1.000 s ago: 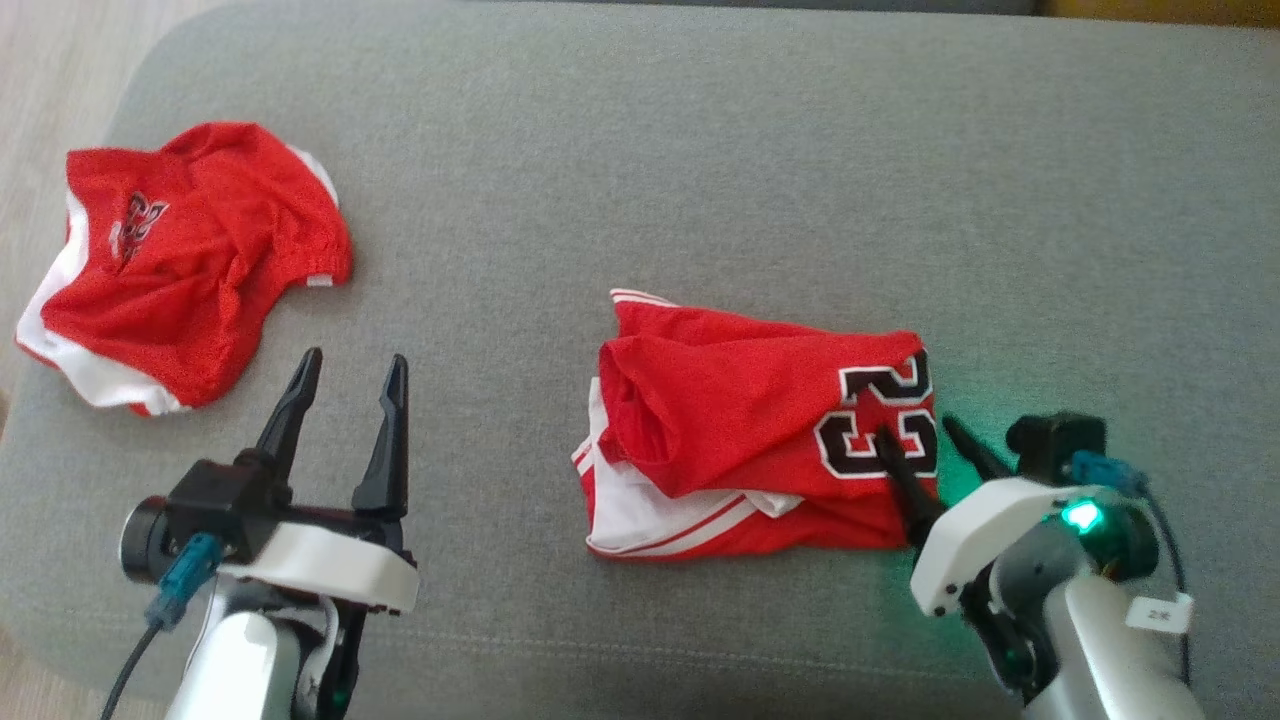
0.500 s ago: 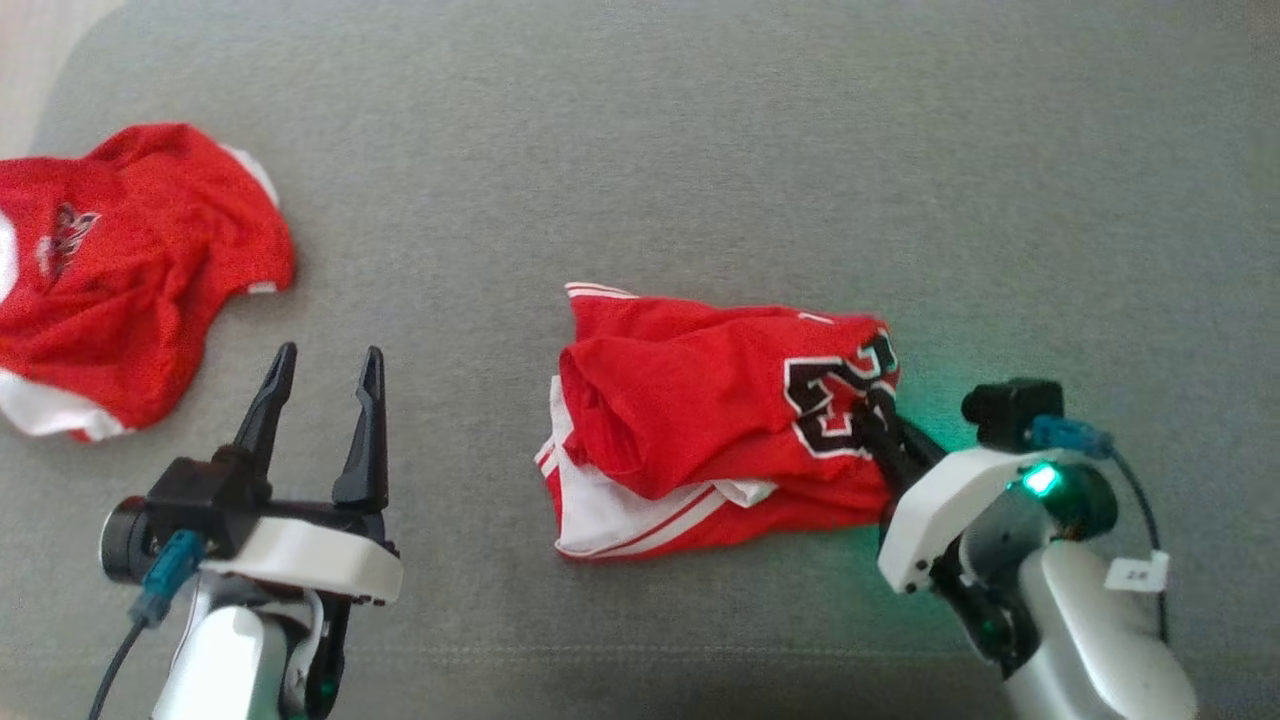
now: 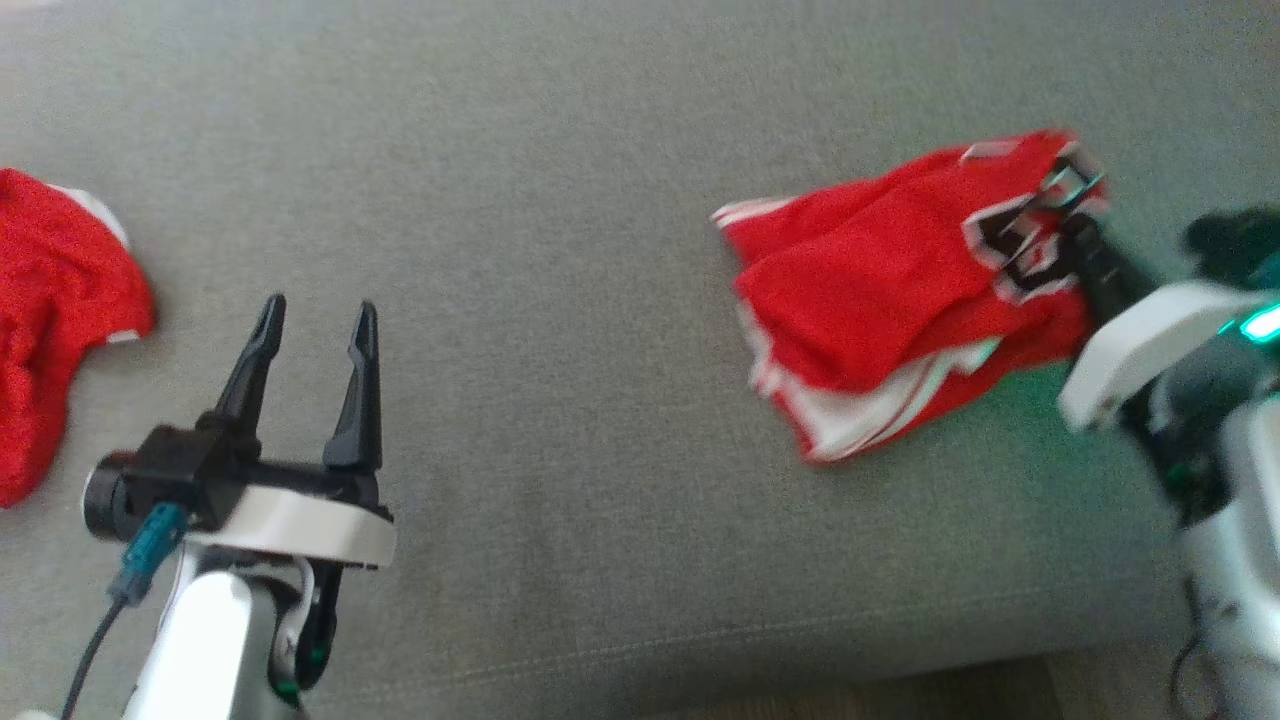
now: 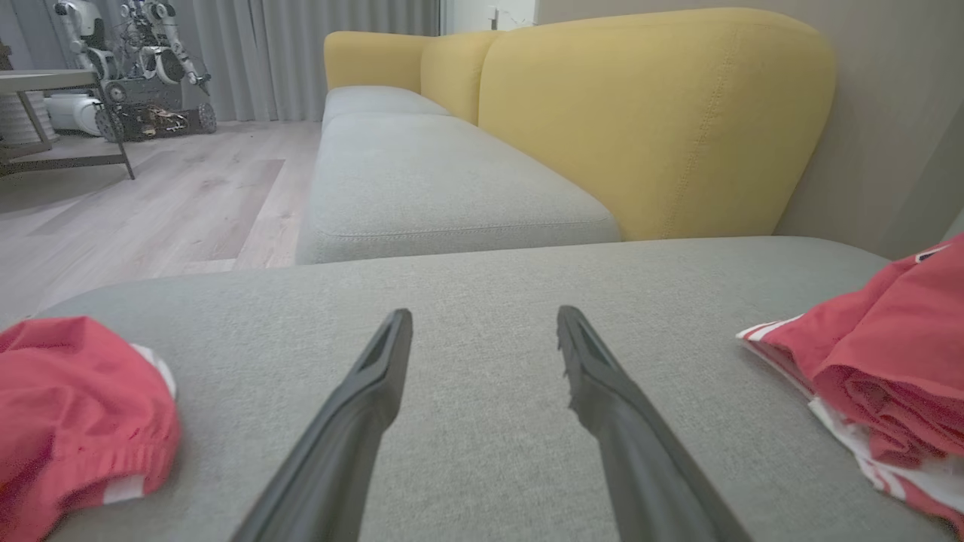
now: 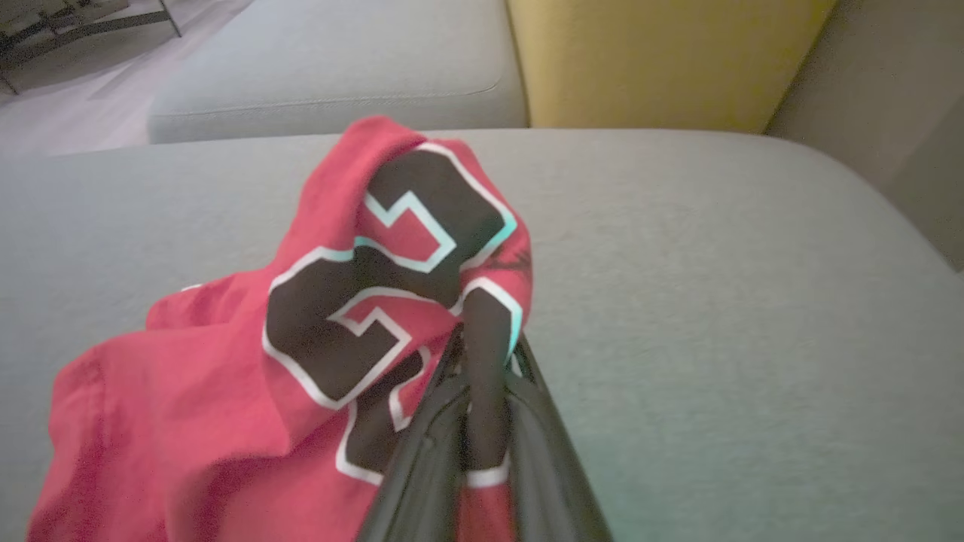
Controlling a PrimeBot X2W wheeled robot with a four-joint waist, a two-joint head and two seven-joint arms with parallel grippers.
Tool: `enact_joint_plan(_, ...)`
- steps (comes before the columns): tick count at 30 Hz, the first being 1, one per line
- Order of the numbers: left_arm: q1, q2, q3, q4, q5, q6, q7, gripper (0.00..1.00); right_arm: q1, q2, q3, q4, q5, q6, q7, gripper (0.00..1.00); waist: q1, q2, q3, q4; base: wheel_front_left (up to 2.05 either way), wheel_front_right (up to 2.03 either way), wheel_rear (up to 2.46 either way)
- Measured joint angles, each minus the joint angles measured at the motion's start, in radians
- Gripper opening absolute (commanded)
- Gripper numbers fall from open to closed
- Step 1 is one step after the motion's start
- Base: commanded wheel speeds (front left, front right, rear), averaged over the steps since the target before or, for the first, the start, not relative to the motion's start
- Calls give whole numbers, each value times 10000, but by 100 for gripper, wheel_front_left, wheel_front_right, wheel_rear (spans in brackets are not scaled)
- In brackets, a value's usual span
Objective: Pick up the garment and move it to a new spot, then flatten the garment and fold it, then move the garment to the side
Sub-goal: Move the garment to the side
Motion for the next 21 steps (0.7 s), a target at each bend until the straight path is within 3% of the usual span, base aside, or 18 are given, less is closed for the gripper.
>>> enact_joint_plan(7,-718,111,-213,-199,0,-184,25,100,-1939,-692,-1298,1590,-136,0,-63,0,1,0,812,-360,0,0,0)
enact_joint_plan(14,-1548,113,-399,-290,12,-355,25,100,-3360,-817,-2376,3586,-660,0,-729,0,3,0,1675,-452,0,0,0)
enact_joint_plan(21,-2057,111,-606,-295,13,-518,23,100,-4230,-784,-3992,5417,-2382,0,-1384,0,2,-1,2406,-406,0,0,0)
